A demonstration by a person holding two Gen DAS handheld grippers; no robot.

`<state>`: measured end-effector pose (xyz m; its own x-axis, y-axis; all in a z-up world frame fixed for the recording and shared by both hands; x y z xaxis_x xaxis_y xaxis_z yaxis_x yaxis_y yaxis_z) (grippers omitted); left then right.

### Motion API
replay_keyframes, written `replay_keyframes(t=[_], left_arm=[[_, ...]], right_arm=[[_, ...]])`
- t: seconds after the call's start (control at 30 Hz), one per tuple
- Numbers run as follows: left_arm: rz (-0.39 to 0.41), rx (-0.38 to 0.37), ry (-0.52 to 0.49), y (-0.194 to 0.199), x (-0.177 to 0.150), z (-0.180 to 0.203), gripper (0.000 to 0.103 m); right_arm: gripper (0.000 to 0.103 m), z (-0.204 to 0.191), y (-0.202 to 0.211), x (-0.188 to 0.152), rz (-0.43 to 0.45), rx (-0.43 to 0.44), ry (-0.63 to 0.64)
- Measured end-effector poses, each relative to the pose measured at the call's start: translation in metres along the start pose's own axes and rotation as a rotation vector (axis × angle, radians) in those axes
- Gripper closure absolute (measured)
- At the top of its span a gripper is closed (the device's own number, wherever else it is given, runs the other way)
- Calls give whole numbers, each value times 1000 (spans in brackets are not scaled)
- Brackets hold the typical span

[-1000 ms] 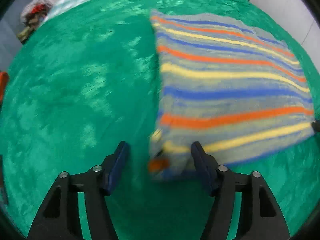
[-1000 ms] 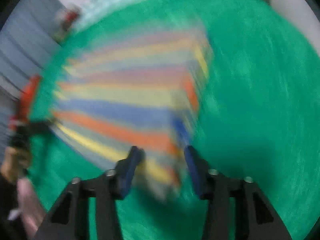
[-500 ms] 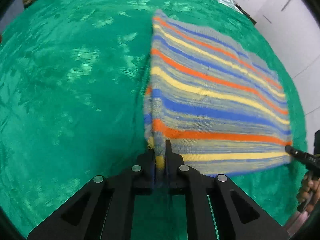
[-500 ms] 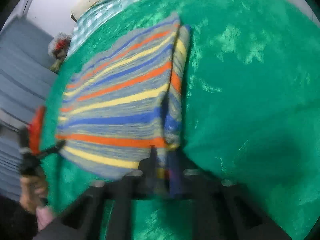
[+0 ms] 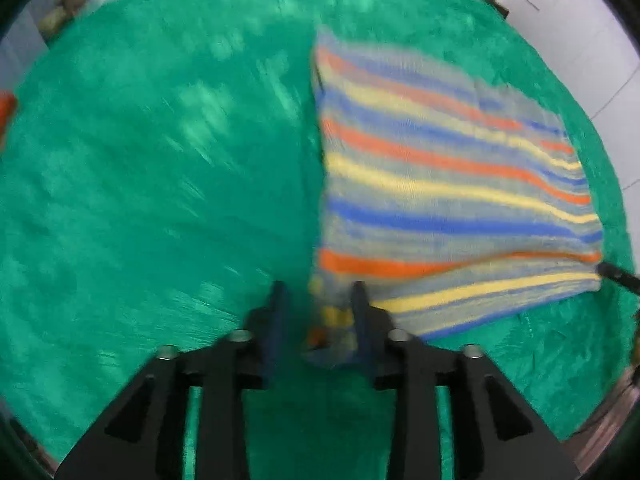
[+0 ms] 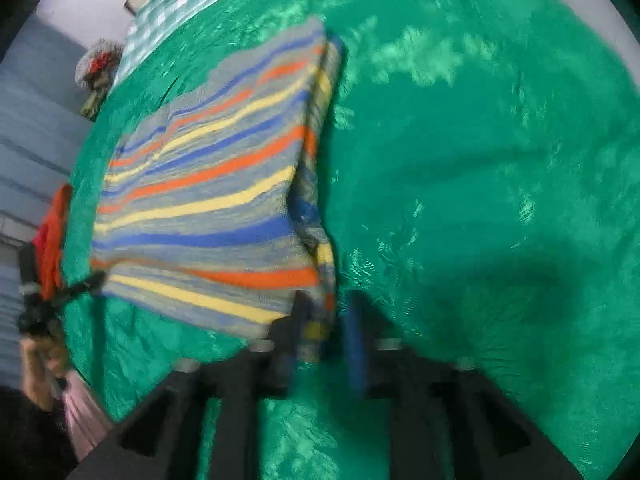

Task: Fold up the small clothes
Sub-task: 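Lay the hem over the collar and open both grippers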

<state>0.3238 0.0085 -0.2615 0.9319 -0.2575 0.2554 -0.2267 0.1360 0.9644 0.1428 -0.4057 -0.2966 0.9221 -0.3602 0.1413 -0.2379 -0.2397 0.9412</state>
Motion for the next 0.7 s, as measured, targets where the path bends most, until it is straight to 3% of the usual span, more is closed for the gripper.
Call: replay_keyframes(t=[0.03,0.13,0.23,0.3,0.37,0.4,0.47,0.57,0.6,0.7], left_arm=[[60,19,-10,16,6,0,41],[179,30,-59,46,21,20,40],[203,-40,-146,42,25,63,38],[184,-39,-190,20,18,86,38],[106,-6,-250,-14,-8,100,38],[44,37,-294,-32,-18,104,39],[74,68,-350,-27,-30,105,39],[104,-39,-265,7,-12,96,34],[134,-75,-225,16,2,94,25],[190,-79,-164,14,52,101,21]], right_arm=[[61,-1,13,0,35,-67,42],[61,-19,48,6,126,-147,132],[61,-70,64,15,181,-74,247],[61,-102,47,13,151,-7,331],[62,-116,15,14,110,25,331],[62,-113,-8,13,55,16,310],[63,-98,-45,2,-76,-16,290],[65,-103,-18,13,-43,-19,304],[65,-106,-6,25,2,-5,298],[65,-121,9,66,96,-46,321]])
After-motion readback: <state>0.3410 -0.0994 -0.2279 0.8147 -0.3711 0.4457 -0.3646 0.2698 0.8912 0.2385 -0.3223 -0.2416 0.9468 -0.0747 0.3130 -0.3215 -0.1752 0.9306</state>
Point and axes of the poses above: each gripper's, at about its wrist camera, not at the fingertips, and y roughly against the way its jaws point, z to its right, x to its top, the point moved 6 cm from there along -y, roughly the way its jaws point, and after that the axes turned 7 degrees about -z, right-handed, at the moved point
